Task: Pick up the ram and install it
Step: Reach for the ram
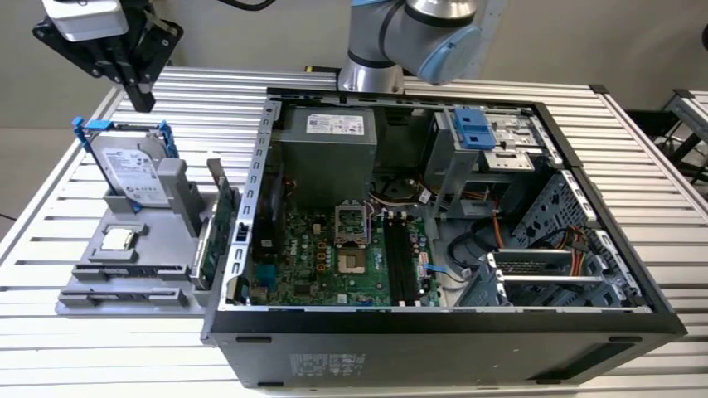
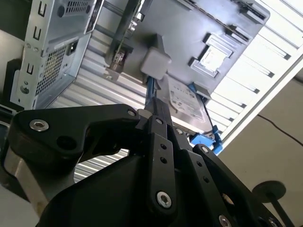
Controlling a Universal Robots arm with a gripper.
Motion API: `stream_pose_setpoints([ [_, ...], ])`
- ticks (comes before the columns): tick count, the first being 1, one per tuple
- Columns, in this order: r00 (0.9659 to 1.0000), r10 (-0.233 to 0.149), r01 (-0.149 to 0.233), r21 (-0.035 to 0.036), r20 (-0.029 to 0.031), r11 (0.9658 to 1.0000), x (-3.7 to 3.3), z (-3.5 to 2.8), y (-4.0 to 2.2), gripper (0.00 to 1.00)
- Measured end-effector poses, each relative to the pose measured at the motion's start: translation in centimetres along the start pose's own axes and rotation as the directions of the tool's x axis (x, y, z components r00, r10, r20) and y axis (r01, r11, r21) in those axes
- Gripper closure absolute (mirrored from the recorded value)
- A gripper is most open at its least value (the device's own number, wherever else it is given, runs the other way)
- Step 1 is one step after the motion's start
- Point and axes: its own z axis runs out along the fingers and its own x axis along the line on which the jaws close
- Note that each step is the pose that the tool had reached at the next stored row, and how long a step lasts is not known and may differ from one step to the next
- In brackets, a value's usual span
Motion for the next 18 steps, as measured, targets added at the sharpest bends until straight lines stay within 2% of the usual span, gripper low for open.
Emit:
stream_pose_setpoints([
  [18,1.0000,0.000,0.000,0.0000,0.0000,1.0000,3.30,-0.07,-0.23,1.00],
])
